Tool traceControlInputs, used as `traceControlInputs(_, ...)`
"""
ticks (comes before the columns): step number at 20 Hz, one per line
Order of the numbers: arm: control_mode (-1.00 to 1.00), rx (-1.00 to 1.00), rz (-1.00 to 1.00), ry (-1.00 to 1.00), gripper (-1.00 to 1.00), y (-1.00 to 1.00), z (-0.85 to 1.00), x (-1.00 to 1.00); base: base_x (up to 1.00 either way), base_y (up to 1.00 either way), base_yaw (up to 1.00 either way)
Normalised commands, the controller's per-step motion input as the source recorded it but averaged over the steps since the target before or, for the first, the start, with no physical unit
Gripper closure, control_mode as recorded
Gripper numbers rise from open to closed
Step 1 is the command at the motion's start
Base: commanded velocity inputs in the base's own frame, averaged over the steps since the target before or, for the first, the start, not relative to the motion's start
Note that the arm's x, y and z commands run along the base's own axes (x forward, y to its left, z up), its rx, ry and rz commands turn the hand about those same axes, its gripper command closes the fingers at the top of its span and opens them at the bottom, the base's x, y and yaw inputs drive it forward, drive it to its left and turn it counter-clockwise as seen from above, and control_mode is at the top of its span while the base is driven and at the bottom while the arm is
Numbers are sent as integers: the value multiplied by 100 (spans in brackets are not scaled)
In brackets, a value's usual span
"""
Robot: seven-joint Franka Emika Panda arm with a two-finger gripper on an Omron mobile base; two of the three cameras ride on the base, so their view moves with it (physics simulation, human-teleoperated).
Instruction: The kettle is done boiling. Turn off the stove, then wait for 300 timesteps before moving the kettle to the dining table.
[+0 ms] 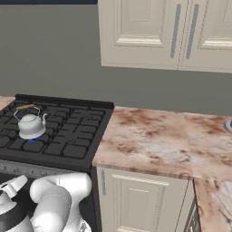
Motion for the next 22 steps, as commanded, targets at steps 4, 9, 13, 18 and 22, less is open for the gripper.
traceControlInputs(4, -100, 0, 0, 0, -100, 15, -24, 24, 0, 0, 0)
traceControlInputs(9, -100, 0, 0, 0, -100, 22, -22, 22, 0, 0, 0)
traceControlInputs(13, -100, 0, 0, 0, -100, 18, -28, 23, 0, 0, 0)
traceControlInputs(18, -100, 0, 0, -1, -100, 3, -27, 22, 0, 0, 0)
traceControlInputs(22, -100, 0, 0, -1, -100, 0, -21, 25, 0, 0, 0)
